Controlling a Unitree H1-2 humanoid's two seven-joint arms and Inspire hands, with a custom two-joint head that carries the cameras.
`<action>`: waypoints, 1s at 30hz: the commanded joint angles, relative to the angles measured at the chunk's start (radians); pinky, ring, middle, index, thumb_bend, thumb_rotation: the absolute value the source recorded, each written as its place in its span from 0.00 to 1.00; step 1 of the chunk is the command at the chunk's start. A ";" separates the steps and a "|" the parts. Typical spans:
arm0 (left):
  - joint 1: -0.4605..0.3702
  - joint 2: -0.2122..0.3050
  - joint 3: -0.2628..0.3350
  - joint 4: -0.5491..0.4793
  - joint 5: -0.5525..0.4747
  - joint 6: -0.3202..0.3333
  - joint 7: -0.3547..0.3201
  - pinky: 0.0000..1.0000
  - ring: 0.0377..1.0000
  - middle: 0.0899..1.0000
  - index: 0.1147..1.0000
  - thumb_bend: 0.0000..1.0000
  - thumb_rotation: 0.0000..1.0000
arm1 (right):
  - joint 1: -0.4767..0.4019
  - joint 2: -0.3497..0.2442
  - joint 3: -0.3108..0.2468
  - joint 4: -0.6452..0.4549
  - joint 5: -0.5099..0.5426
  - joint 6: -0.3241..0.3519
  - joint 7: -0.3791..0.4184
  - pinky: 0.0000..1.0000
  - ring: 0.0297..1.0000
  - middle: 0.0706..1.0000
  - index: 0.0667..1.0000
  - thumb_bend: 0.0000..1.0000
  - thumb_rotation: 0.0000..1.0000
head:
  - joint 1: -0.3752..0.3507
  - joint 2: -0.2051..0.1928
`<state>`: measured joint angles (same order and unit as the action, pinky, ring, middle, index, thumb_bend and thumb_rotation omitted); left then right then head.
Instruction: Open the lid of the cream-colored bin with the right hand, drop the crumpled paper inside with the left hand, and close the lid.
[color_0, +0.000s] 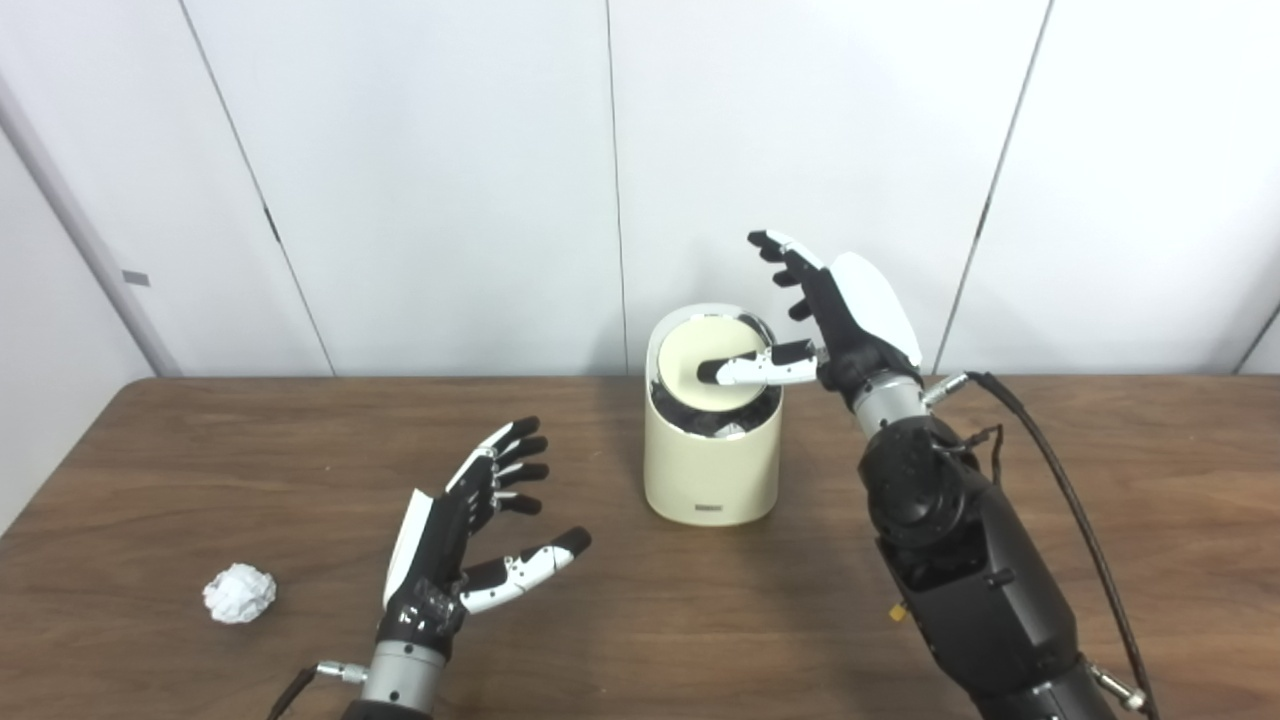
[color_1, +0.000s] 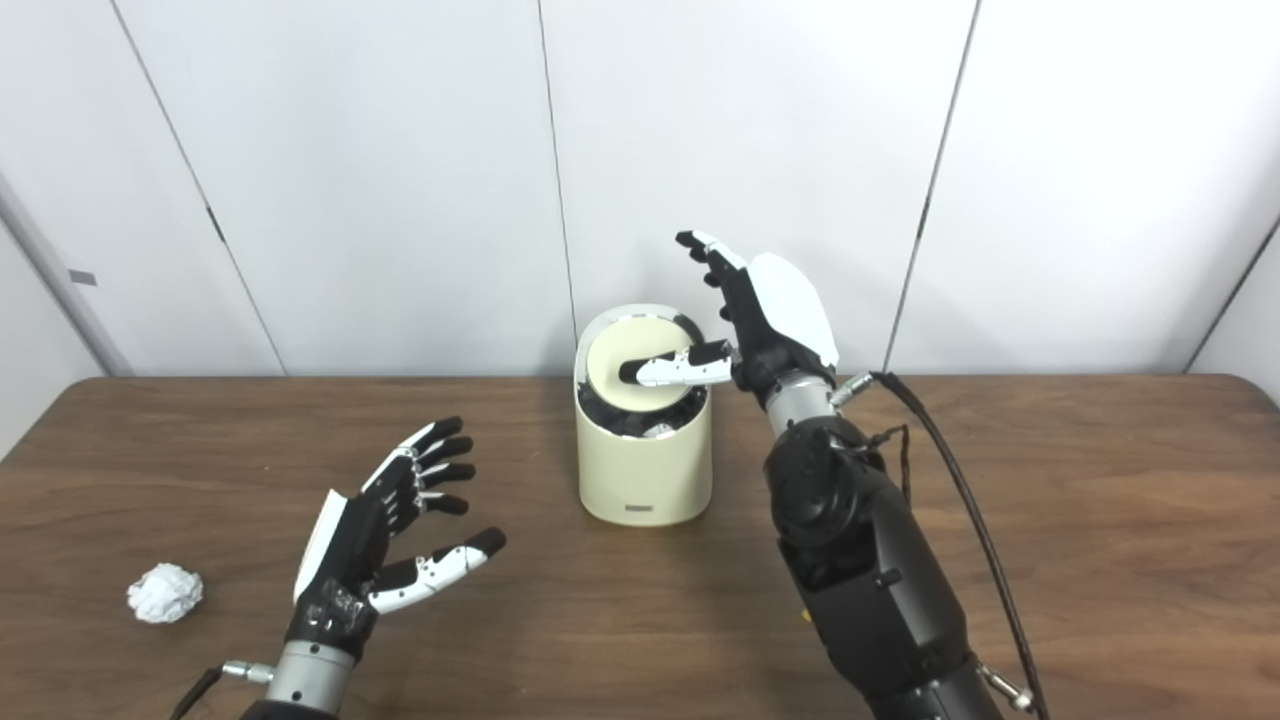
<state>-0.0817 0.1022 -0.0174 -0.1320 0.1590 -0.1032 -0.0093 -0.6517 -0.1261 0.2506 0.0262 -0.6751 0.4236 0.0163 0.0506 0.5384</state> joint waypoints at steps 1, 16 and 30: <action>-0.017 0.003 0.000 -0.040 0.008 -0.025 0.006 0.65 0.76 0.82 0.87 0.72 0.17 | -0.042 -0.002 -0.006 -0.008 -0.008 -0.033 -0.027 0.66 0.80 0.85 0.85 0.93 0.28 | 0.001 0.001; -0.006 0.002 -0.001 -0.055 0.004 -0.016 0.002 0.64 0.76 0.82 0.87 0.73 0.17 | -0.036 -0.014 0.007 0.054 -0.011 -0.026 -0.017 0.72 0.84 0.87 0.88 0.90 0.26 | 0.005 0.008; -0.008 0.000 -0.007 -0.062 0.016 -0.008 0.004 0.63 0.75 0.82 0.86 0.73 0.17 | -0.047 -0.042 0.046 0.093 -0.040 -0.049 -0.013 0.75 0.85 0.89 0.89 0.87 0.21 | 0.009 0.013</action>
<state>-0.0733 0.1022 -0.0239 -0.1517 0.1630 -0.0962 -0.0097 -0.6701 -0.1571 0.2888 0.1157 -0.6887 0.3859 0.0064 0.0583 0.5507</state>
